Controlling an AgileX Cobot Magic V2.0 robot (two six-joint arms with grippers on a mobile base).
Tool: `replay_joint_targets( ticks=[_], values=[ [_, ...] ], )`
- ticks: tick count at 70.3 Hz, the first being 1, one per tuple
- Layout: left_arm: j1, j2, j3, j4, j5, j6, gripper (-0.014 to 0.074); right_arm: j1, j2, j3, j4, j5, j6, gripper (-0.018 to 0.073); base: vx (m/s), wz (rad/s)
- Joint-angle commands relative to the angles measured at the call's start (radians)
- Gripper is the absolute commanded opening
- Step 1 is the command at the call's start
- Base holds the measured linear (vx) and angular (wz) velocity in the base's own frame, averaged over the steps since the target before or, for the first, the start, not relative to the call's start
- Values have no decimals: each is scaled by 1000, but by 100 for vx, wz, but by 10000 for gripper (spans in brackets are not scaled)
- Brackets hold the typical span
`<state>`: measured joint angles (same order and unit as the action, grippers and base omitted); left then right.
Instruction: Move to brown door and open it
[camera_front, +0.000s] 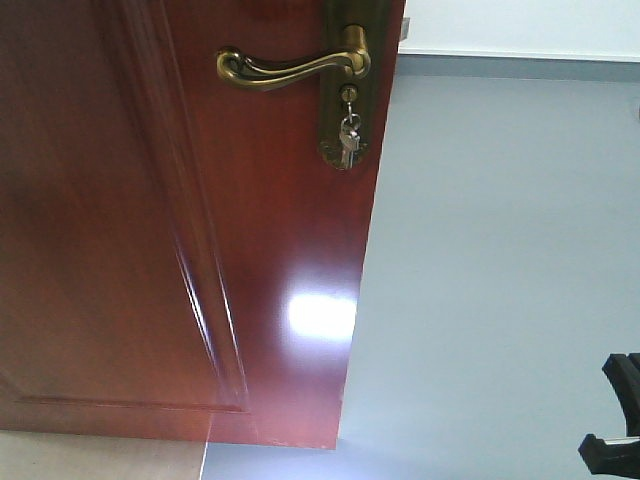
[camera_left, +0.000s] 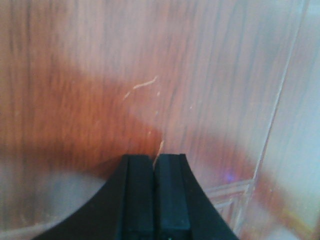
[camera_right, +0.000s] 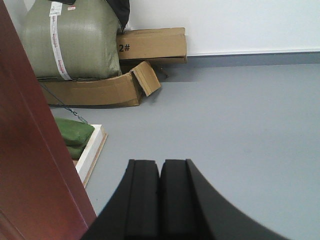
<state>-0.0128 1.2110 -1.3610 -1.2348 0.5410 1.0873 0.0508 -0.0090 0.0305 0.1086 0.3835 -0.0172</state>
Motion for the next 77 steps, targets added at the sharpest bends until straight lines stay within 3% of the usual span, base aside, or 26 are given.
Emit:
replay_joint_targets(
  ticks=[1, 32, 44, 50, 57, 63, 71, 77],
  values=[
    [-6, -13, -26, -39, -52, -1, 17, -1, -16, 2, -5, -80, -11, 0, 0, 0],
    [-6, -13, -26, -39, -54, -1, 17, -1, -16, 2, -5, -80, -11, 0, 0, 0],
    [-5, -11, -26, 5, -172, -19, 17, -1, -16, 2, -5, -80, -11, 0, 0, 0],
    [-5, -11, -28, 140, -184, -130, 17, -1, -16, 2, -5, -80, -11, 0, 0, 0],
    [-5, -11, -28, 380, -232, -408, 17, -1, -16, 2, -5, -80, -11, 0, 0, 0],
    [-17, -11, -28, 631, -293, -656, 17, -1, -16, 2, -5, -80, -11, 0, 0, 0],
    [-56, -11, -28, 922, -398, -884, 17, -1, -16, 2, -5, -80, -11, 0, 0, 0],
    [-80, -11, -28, 1087, -493, -999, 17, -1, -16, 2, -5, -80, -11, 0, 0, 0]
  ],
)
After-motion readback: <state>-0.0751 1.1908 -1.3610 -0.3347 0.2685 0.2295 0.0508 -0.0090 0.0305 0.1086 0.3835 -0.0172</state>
